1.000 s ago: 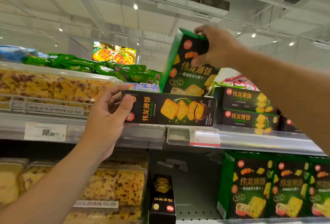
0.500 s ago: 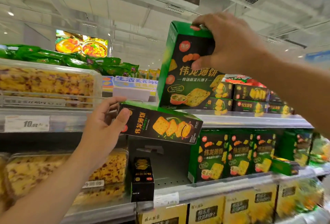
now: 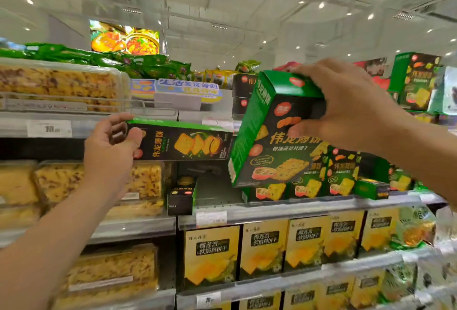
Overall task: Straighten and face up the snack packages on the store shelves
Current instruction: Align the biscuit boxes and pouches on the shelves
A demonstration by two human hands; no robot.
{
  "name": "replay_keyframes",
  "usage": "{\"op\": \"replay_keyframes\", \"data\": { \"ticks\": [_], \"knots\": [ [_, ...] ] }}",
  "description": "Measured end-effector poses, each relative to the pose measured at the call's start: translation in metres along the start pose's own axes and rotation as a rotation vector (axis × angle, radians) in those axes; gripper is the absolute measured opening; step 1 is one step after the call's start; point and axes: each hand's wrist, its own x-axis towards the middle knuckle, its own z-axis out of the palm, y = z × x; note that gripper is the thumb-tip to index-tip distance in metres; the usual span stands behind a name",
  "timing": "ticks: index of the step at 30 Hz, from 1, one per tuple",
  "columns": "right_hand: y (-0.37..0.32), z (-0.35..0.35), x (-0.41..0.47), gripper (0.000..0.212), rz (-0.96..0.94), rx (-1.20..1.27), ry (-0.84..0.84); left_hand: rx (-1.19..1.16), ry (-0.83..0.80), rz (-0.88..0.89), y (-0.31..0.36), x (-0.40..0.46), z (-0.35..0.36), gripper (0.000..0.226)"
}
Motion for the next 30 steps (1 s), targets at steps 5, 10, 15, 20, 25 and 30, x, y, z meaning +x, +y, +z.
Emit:
{"op": "replay_keyframes", "data": {
  "ticks": [5, 10, 15, 20, 25, 30],
  "knots": [
    [-0.005, 0.056, -0.015, 0.096, -0.011, 0.129, -0.001, -0.038, 0.074, 0.059, 0.012, 0.001, 0.010, 0.031],
    [-0.017, 0.119, -0.006, 0.092, -0.020, 0.169, -0.014, -0.064, 0.090, 0.080, 0.012, 0.013, 0.010, 0.028],
    [-0.017, 0.163, 0.010, 0.094, -0.031, 0.066, -0.052, -0.059, 0.030, 0.094, 0.000, 0.036, 0.008, 0.026],
    [-0.025, 0.183, 0.017, 0.095, -0.062, -0.072, -0.071, -0.094, -0.021, 0.106, -0.013, 0.063, 0.013, 0.023],
    [-0.036, 0.200, 0.021, 0.092, -0.080, -0.078, -0.014, -0.123, -0.017, 0.116, -0.023, 0.078, 0.024, 0.025],
    [-0.036, 0.221, 0.016, 0.090, -0.105, -0.054, 0.026, -0.113, -0.022, 0.113, -0.028, 0.083, 0.030, 0.025]
  ]
}}
